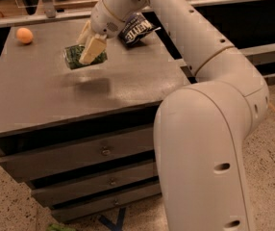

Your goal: Move green can near orange

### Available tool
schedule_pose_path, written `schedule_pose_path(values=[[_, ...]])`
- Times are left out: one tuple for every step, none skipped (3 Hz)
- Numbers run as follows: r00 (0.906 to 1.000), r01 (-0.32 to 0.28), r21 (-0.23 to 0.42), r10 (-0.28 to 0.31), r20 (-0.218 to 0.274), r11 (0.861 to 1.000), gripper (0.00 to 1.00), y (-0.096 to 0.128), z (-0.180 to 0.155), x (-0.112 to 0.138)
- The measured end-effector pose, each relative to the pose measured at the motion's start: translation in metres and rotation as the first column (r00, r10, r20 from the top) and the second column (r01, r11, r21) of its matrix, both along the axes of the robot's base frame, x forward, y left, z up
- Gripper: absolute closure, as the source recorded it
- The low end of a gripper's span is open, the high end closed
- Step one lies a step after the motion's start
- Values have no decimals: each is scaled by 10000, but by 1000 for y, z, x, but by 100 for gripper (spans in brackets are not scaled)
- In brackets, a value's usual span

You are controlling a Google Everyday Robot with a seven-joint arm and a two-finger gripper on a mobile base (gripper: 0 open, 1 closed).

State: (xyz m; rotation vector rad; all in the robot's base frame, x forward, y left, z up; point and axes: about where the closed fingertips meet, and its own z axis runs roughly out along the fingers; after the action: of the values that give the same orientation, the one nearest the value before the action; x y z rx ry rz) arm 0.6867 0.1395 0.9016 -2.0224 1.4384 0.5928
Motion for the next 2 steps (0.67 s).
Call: schedule_pose_path(values=[[9861, 1652, 571, -1640, -254, 9846, 100, 3, 3, 32], [9314, 3634, 1430, -3555, -780, 9206, 100, 1, 10, 65]])
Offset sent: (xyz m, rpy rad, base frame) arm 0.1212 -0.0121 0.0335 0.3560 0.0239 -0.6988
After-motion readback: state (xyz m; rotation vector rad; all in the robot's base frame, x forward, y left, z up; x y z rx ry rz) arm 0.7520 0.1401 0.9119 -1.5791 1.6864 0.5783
